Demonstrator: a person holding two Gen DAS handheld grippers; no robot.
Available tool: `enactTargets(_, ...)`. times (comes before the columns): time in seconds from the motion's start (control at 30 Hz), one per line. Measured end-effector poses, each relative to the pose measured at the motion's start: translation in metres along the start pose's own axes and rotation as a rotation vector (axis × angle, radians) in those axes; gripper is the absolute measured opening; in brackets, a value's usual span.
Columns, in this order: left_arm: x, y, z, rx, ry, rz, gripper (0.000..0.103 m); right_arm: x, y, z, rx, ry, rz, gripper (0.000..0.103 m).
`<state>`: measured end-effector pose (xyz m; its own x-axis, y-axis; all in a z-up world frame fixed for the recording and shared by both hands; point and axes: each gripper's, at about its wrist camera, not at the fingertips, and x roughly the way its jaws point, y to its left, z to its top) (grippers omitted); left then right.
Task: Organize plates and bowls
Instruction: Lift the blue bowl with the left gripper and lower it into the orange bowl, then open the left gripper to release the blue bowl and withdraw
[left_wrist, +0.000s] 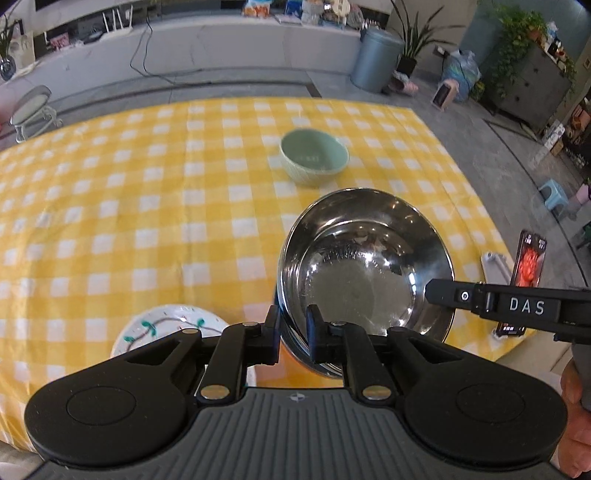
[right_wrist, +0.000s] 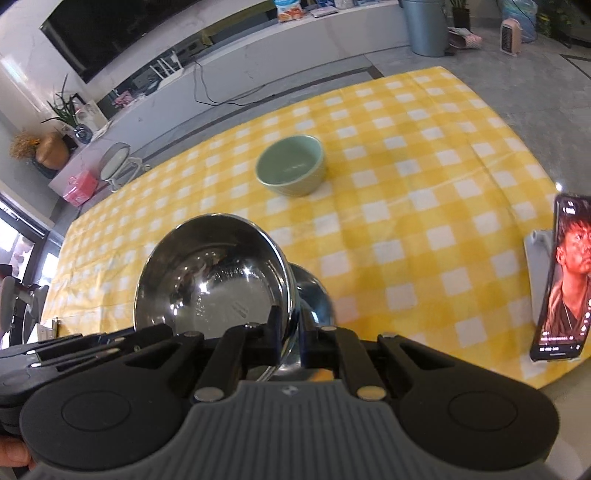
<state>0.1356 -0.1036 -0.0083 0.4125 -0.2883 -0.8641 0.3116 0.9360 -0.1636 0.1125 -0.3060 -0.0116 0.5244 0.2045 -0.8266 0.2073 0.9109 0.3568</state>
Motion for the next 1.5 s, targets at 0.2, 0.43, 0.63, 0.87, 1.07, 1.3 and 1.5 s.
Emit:
enactTargets(0.2, 0.013, -0.004, -0.004, -0.016, 0.055, -0.005, 0.017, 0.013, -0.004, -0.004, -0.013, 0.012, -0.035, 0.006)
enactTargets(0.43, 0.019, -0.007, -0.003, -0.008, 0.077, -0.007, 0.018, 0.023, -0.007, -0.003, -0.017, 0.029, -0.056, 0.005)
enactTargets(0.63, 0.025, -0.008, 0.000, 0.004, 0.109, -0.014, 0.020, 0.027, -0.003, -0.003, -0.042, 0.029, -0.084, 0.005)
enactTargets(0.87, 0.031, -0.006, 0.001, -0.004, 0.130, -0.015, 0.024, 0.037, 0.000, -0.005, -0.073, 0.037, -0.111, 0.005)
enactTargets(1.07, 0.032, -0.003, 0.000, 0.002, 0.127, -0.028, 0.025, 0.039, 0.004, -0.008, -0.102, 0.030, -0.124, 0.005)
enactTargets(1.3, 0.019, -0.001, 0.000, 0.025, 0.079, -0.067, 0.040, 0.029, 0.004, -0.006, -0.093, -0.008, -0.112, 0.031)
enactTargets(1.5, -0.003, -0.004, 0.007, 0.082, -0.026, -0.082, 0.052, 0.013, 0.010, -0.001, -0.091, -0.094, -0.065, 0.048)
